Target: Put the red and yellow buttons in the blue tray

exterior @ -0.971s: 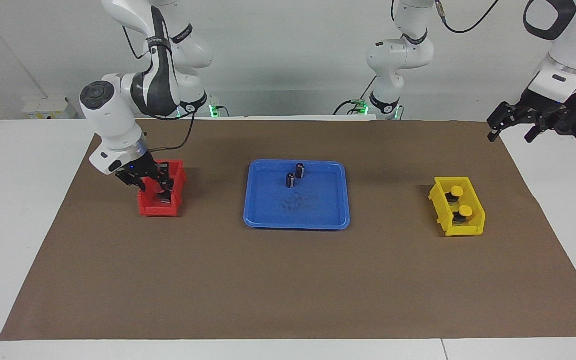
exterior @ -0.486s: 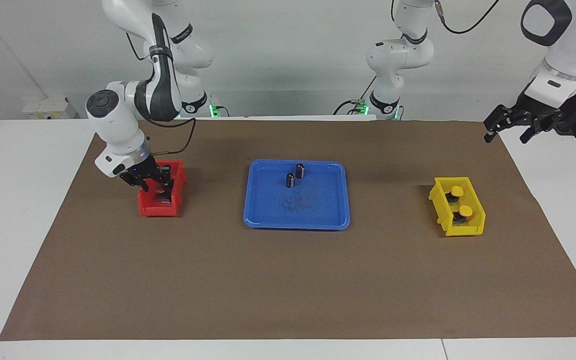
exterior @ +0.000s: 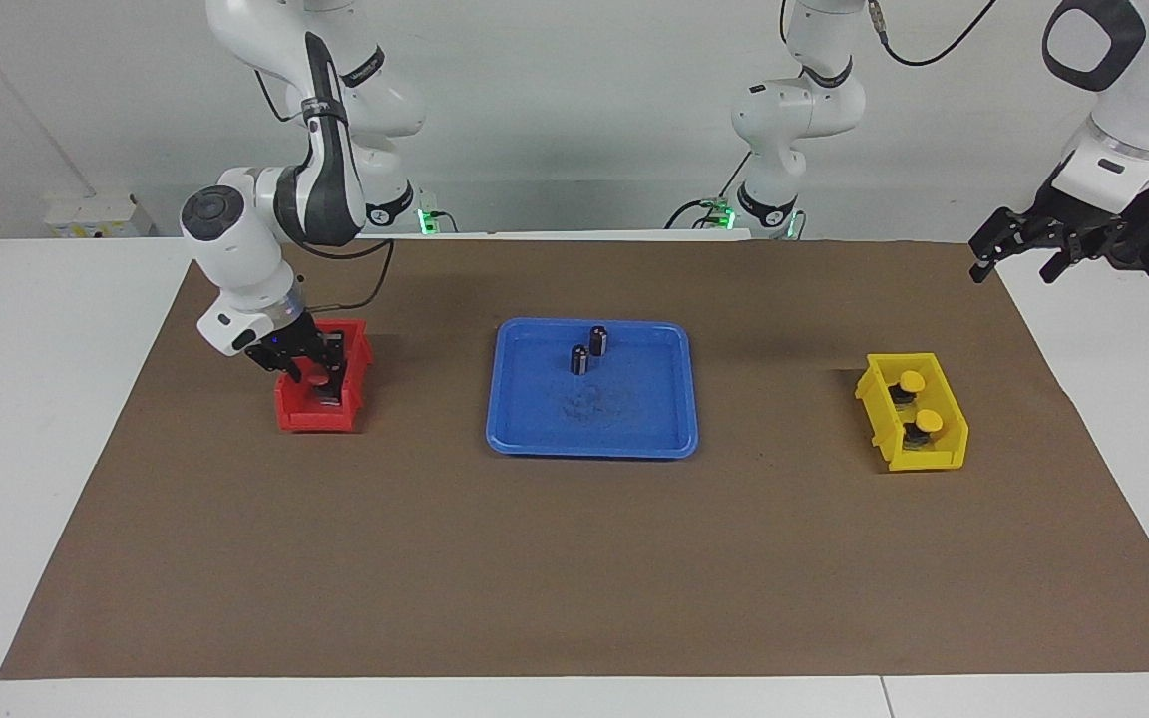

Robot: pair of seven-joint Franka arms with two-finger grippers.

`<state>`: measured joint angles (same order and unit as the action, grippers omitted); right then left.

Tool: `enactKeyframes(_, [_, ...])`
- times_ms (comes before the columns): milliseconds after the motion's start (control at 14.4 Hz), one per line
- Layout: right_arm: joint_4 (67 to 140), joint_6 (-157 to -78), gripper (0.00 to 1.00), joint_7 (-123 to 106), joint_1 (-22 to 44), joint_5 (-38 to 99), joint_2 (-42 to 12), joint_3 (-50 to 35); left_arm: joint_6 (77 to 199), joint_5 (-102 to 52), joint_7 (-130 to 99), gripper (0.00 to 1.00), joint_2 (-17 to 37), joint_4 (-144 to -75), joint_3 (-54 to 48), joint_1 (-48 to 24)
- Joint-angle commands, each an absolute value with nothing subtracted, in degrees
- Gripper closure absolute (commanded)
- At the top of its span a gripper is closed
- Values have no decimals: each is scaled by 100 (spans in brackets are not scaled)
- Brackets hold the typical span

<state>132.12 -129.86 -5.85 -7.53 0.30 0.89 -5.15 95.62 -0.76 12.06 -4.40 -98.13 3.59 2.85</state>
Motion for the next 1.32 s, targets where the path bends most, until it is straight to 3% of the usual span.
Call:
enactKeyframes(0, [13456, -13253, 51, -457, -773, 79, 220, -554, 9703, 62, 1160, 0, -624, -10028, 316, 404])
enactKeyframes(208, [13378, -13184, 74, -457, -782, 79, 202, -554, 9695, 62, 1169, 0, -615, -10020, 316, 404])
enactKeyframes(416, [12424, -12204, 76, -475, -765, 70, -42, -554, 9921, 62, 1151, 5, -615, -10089, 308, 396])
enactKeyframes(555, [11527, -11307, 75, -440, -677, 53, -306, -554, 10823, 62, 1134, 13, -598, -10692, 299, 334])
enactKeyframes(763, [10234, -10321, 74, 645, 181, -44, -737, -554, 11837, 62, 950, 24, -20, -10995, 281, 299])
enactKeyframes(902, [9915, -10361, 74, 2075, 998, -79, -905, -562, 12328, 53, 932, 29, 481, -10969, 281, 290])
enactKeyframes(1040, [10080, -11149, 75, 3840, 2059, -70, -1028, -562, 12585, 53, 932, 35, 790, -10969, 272, 281])
enactKeyframes(1249, [9915, -11469, 72, 4622, 2793, -158, -1650, -562, 12814, 44, 932, 38, 1045, -11021, 272, 176])
